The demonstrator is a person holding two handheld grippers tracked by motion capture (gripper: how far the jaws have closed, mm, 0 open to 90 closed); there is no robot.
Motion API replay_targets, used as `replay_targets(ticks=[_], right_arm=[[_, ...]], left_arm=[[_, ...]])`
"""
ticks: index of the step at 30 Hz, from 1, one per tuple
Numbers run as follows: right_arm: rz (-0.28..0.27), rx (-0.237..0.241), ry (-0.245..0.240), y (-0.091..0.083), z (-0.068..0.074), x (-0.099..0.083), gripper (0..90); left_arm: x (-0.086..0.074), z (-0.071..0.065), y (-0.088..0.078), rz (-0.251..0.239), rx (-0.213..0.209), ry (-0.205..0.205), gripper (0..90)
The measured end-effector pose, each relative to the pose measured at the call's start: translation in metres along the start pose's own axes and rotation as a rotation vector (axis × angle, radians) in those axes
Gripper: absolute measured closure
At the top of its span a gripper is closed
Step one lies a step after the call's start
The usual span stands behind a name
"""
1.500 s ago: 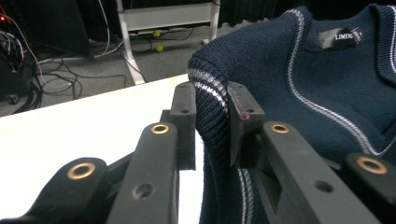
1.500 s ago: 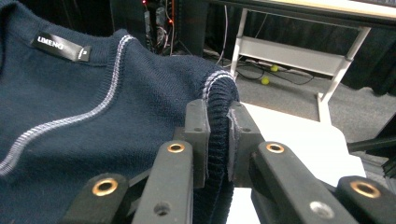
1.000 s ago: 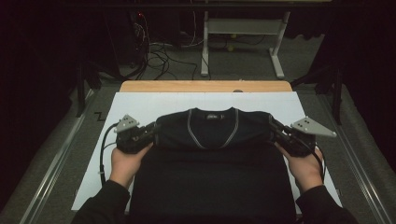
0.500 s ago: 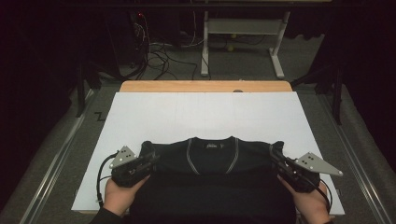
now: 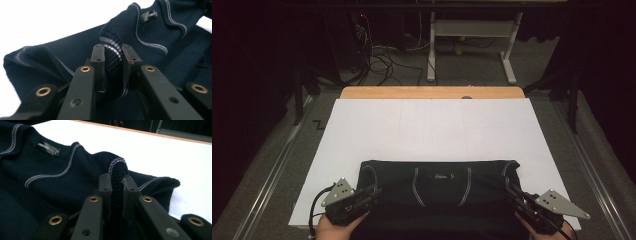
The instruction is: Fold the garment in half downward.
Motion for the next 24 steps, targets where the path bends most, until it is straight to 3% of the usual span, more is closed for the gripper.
replay_targets(ticks=[3,8,9,10,11,12,15,16,17,19,24], right_arm=[[0.012,0.007,-0.003,-0.005,0.003,-0.006,80.8],[0.053,-0.003,-0.035,-0.003,0.004,-0.015,80.5],[0.095,-0.006,-0.05,0.0,0.005,-0.022,80.2],[0.095,-0.006,-0.05,0.0,0.005,-0.022,80.2],[0.145,-0.001,-0.054,0.003,0.005,-0.029,79.5],[0.145,-0.001,-0.054,0.003,0.005,-0.029,79.5],[0.23,0.02,-0.054,0.01,0.003,-0.043,74.7],[0.23,0.02,-0.054,0.01,0.003,-0.043,74.7],[0.233,0.029,-0.01,0.012,0.0,-0.044,69.0],[0.23,0.036,0.015,0.012,-0.002,-0.044,64.2],[0.198,0.032,0.042,0.01,-0.005,-0.039,54.4]], left_arm=[[-0.007,0.0,0.001,0.021,0.0,-0.008,70.8],[-0.021,0.01,0.01,0.109,0.039,-0.038,70.2],[-0.028,0.014,0.014,0.15,0.045,-0.055,69.5],[-0.028,0.014,0.014,0.15,0.045,-0.055,69.0],[-0.033,0.018,0.017,0.188,0.062,-0.059,67.2],[-0.033,0.018,0.017,0.188,0.062,-0.059,65.9],[-0.037,0.026,0.019,0.187,0.057,-0.082,57.8],[-0.037,0.026,0.019,0.187,0.057,-0.082,54.4],[-0.038,0.028,0.018,0.174,0.04,-0.106,51.9],[-0.037,0.029,0.016,0.166,0.029,-0.105,48.4],[-0.033,0.03,0.011,0.124,0.013,-0.119,42.0]])
Point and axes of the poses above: each handheld gripper's, and its own axes: y roughly forward along the jaws, x roughly out of its top, z roughly to its left, the point moved 8 cm from there along y, roughly forward along the jaws, and after that the axes turned 11 degrees about -x, right-handed, at the moved point
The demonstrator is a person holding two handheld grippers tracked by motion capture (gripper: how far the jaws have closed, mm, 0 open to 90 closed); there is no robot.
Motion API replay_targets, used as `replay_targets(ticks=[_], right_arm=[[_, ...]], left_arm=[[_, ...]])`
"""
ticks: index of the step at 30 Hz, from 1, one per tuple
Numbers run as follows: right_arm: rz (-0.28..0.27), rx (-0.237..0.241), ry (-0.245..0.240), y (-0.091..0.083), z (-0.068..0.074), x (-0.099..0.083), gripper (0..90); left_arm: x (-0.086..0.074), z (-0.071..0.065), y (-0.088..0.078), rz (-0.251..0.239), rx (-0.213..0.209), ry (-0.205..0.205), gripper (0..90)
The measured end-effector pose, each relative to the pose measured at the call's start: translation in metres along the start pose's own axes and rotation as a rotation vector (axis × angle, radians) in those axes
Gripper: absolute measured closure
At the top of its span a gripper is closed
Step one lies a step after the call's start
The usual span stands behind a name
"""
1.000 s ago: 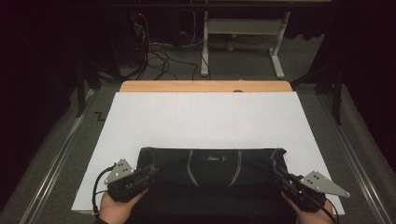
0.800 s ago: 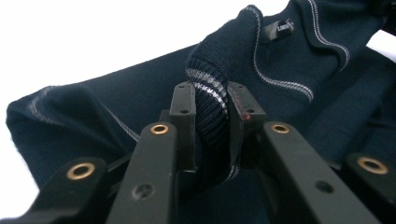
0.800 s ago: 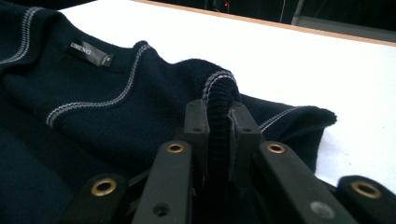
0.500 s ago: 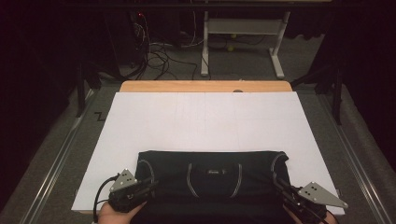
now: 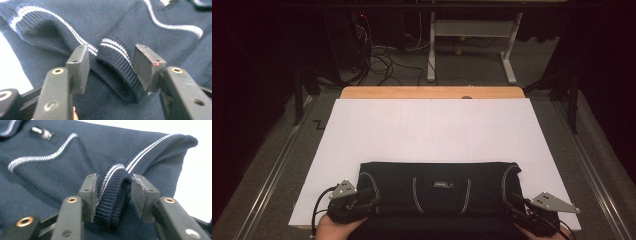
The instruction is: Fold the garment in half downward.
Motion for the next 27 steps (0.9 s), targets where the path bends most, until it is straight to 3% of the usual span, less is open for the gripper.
replay_targets(ticks=[2,4,5,8,12,15,17,18,19,21,23,24,25,26,27], right_arm=[[-0.024,-0.011,0.022,-0.003,-0.004,0.003,51.7],[-0.049,-0.033,0.048,-0.006,-0.011,0.007,48.2],[-0.056,-0.04,0.056,-0.006,-0.014,0.008,47.3],[-0.067,-0.076,0.059,-0.005,-0.024,0.013,44.8],[-0.073,-0.108,0.081,0.0,-0.036,0.023,42.0],[-0.062,-0.12,0.112,0.01,-0.044,0.033,39.1],[-0.042,-0.146,0.129,0.027,-0.053,0.043,35.3],[-0.042,-0.146,0.129,0.027,-0.053,0.043,35.3],[-0.022,-0.152,0.144,0.041,-0.057,0.049,32.0],[-0.016,-0.156,0.14,0.046,-0.058,0.051,31.4],[0.015,-0.192,0.129,0.065,-0.063,0.056,29.4],[0.015,-0.192,0.129,0.065,-0.063,0.056,29.4],[0.04,-0.206,0.138,0.073,-0.066,0.056,28.1],[0.04,-0.206,0.138,0.073,-0.066,0.056,28.1],[0.08,-0.21,0.143,0.081,-0.068,0.052,25.9]], left_arm=[[0.004,0.002,-0.006,-0.033,0.014,-0.006,35.5],[0.012,0.007,-0.017,-0.108,0.029,-0.022,32.4],[0.014,0.009,-0.02,-0.121,0.037,-0.028,31.4],[0.021,0.02,-0.026,-0.146,0.074,-0.05,31.5],[0.032,0.035,-0.026,-0.155,0.089,-0.083,30.9],[0.044,0.048,-0.02,-0.161,0.088,-0.114,28.4],[0.054,0.06,-0.014,-0.17,0.112,-0.13,28.3],[0.054,0.06,-0.014,-0.17,0.112,-0.13,28.4],[0.057,0.071,-0.008,-0.149,0.135,-0.145,28.3],[0.057,0.076,-0.004,-0.139,0.144,-0.156,28.3],[0.056,0.083,0.005,-0.1,0.169,-0.156,28.3],[0.054,0.084,0.008,-0.082,0.172,-0.152,28.3],[0.049,0.085,0.016,-0.025,0.173,-0.151,25.4],[0.049,0.085,0.016,-0.025,0.173,-0.151,24.0],[0.046,0.084,0.019,0.003,0.171,-0.154,23.9]])
Point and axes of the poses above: each handheld gripper's, and its own axes: y roughly forward along the jaws, x roughly out of its top, z roughly to its left, the point moved 8 cm from there along y, roughly forward along the jaws, and after that the axes turned 11 degrees about -x, right-handed, at the moved point
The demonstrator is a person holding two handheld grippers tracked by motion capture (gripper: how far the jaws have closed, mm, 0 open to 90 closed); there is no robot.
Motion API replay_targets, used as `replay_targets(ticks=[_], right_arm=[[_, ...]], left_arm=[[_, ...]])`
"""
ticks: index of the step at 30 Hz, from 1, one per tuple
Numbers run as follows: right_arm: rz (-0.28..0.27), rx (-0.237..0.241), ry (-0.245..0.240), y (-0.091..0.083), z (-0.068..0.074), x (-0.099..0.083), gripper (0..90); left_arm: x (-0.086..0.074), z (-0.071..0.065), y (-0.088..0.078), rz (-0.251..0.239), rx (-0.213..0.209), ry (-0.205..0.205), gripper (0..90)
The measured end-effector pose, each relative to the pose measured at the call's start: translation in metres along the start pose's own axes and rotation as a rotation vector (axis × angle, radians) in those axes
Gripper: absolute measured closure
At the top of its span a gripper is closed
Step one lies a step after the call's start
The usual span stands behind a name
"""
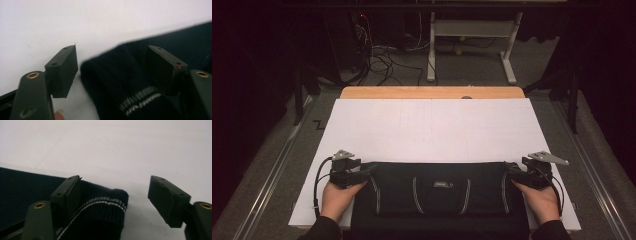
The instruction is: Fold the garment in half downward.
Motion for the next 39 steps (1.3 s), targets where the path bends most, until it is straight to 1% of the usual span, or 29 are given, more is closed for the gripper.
replay_targets(ticks=[1,2,3,4,5,6,7,8,9,11,12,16,17,18,19,20,22,24,25,27,29,30,31,32,33,34,35,37,39], right_arm=[[0.021,-0.004,-0.007,0.003,0.0,-0.003,25.7],[0.037,-0.013,-0.018,0.005,-0.001,-0.005,25.8],[0.037,-0.013,-0.018,0.005,-0.001,-0.005,25.8],[0.071,-0.016,-0.011,0.005,-0.001,-0.009,28.4],[0.077,-0.016,-0.014,0.004,0.0,-0.011,30.4],[0.077,-0.016,-0.014,0.004,0.0,-0.011,30.4],[0.076,-0.02,-0.025,0.002,0.001,-0.012,33.7],[0.082,-0.01,-0.026,-0.002,0.004,-0.015,39.6],[0.082,-0.01,-0.026,-0.002,0.004,-0.015,39.6],[0.093,0.012,-0.037,-0.006,0.007,-0.017,45.8],[0.092,0.026,-0.048,-0.009,0.009,-0.018,51.8],[0.095,0.064,-0.048,-0.012,0.013,-0.02,62.3],[0.095,0.064,-0.048,-0.012,0.013,-0.02,62.3],[0.095,0.086,-0.04,-0.013,0.016,-0.021,69.8],[0.095,0.086,-0.04,-0.013,0.016,-0.021,69.8],[0.093,0.102,-0.049,-0.014,0.018,-0.022,74.5],[0.092,0.101,-0.053,-0.015,0.019,-0.022,75.6],[0.079,0.097,-0.075,-0.015,0.021,-0.022,78.1],[0.079,0.097,-0.075,-0.015,0.021,-0.022,78.1],[0.057,0.09,-0.101,-0.017,0.022,-0.021,80.0],[0.048,0.087,-0.109,-0.018,0.022,-0.019,80.3],[0.034,0.079,-0.112,-0.02,0.022,-0.017,80.6],[-0.003,0.073,-0.106,-0.025,0.021,-0.011,80.8],[-0.003,0.073,-0.106,-0.025,0.021,-0.011,80.8],[-0.044,0.074,-0.094,-0.032,0.019,-0.003,80.9],[-0.062,0.068,-0.099,-0.034,0.019,0.001,80.9],[-0.062,0.068,-0.099,-0.034,0.019,0.001,80.9],[-0.107,0.048,-0.098,-0.037,0.02,0.012,80.9],[-0.12,0.039,-0.098,-0.037,0.019,0.016,80.9]], left_arm=[[-0.003,0.0,0.002,0.023,0.006,0.0,22.9],[-0.004,-0.001,0.003,0.02,0.018,0.012,22.7],[-0.004,-0.001,0.003,0.02,0.018,0.012,22.7],[-0.005,-0.002,0.004,0.032,0.03,0.026,22.7],[-0.005,-0.002,0.004,0.032,0.03,0.026,22.8],[-0.006,-0.004,0.004,0.042,0.043,0.04,22.8],[-0.007,-0.006,0.005,0.054,0.061,0.061,22.8],[-0.009,-0.008,0.006,0.07,0.082,0.086,25.3],[-0.01,-0.011,0.006,0.08,0.088,0.103,25.3],[-0.011,-0.015,0.006,0.078,0.069,0.108,34.2],[-0.011,-0.016,0.006,0.076,0.059,0.111,40.5],[-0.013,-0.02,0.007,0.062,0.018,0.119,49.8],[-0.013,-0.02,0.007,0.062,0.018,0.119,51.6],[-0.014,-0.021,0.007,0.057,0.006,0.117,54.5],[-0.014,-0.021,0.007,0.057,0.006,0.117,57.2],[-0.015,-0.022,0.007,0.053,-0.008,0.114,61.2],[-0.015,-0.024,0.007,0.05,-0.025,0.109,63.2],[-0.015,-0.025,0.007,0.049,-0.042,0.1,69.6],[-0.015,-0.025,0.007,0.048,-0.043,0.1,69.6],[-0.014,-0.025,0.006,0.037,-0.042,0.099,71.5],[-0.009,-0.027,0.001,0.013,-0.03,0.126,72.0],[-0.003,-0.028,-0.005,-0.019,-0.02,0.146,72.4],[0.005,-0.033,-0.014,-0.067,-0.019,0.168,72.8],[0.005,-0.033,-0.014,-0.067,-0.019,0.168,72.8],[0.009,-0.036,-0.019,-0.092,-0.013,0.185,72.9],[0.016,-0.041,-0.026,-0.119,-0.01,0.212,72.9],[0.016,-0.041,-0.026,-0.119,-0.01,0.212,72.9],[0.024,-0.043,-0.031,-0.132,-0.013,0.226,72.8],[0.026,-0.041,-0.031,-0.127,-0.011,0.226,72.8]])
Point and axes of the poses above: each handheld gripper's, and its own axes: y roughly forward along the jaws, x roughly out of its top, z roughly to its left, the point moved 8 cm from there along y, roughly forward along the jaws, and after that the axes turned 11 degrees about -x, right-handed, at the moved point
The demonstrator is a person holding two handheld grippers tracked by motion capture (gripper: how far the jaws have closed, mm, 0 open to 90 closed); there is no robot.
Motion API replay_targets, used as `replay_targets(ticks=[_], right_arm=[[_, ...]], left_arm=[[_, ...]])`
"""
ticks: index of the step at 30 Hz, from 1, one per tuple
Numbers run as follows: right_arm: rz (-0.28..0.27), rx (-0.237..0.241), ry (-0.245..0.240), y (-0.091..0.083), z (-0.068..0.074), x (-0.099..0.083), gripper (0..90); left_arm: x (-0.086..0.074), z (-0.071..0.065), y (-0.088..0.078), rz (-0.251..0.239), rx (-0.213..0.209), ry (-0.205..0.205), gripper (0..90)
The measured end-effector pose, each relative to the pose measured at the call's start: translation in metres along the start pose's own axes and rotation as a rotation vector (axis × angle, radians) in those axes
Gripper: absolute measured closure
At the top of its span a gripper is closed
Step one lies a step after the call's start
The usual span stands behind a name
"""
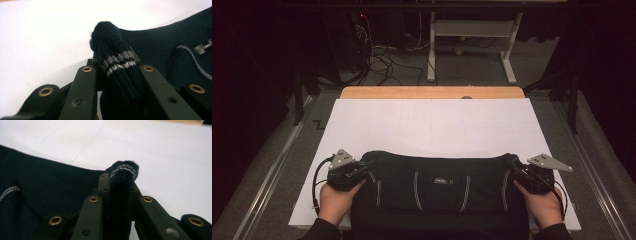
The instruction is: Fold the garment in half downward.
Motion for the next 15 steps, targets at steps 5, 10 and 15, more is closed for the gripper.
replay_targets(ticks=[5,10,15], right_arm=[[-0.026,-0.021,0.028,0.013,-0.005,0.017,80.7],[-0.042,-0.063,0.0,0.034,-0.009,0.035,80.7],[-0.031,-0.097,-0.013,0.061,-0.014,0.048,80.7]], left_arm=[[0.009,0.02,0.006,0.014,0.003,-0.034,72.7],[0.025,0.039,0.022,0.017,0.028,-0.041,72.6],[0.038,0.062,0.039,0.056,0.065,-0.044,72.5]])
Point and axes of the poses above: each handheld gripper's, and its own axes: y roughly forward along the jaws, x roughly out of its top, z roughly to its left, the point moved 8 cm from there along y, roughly forward along the jaws, and after that the axes turned 11 degrees about -x, right-handed, at the moved point
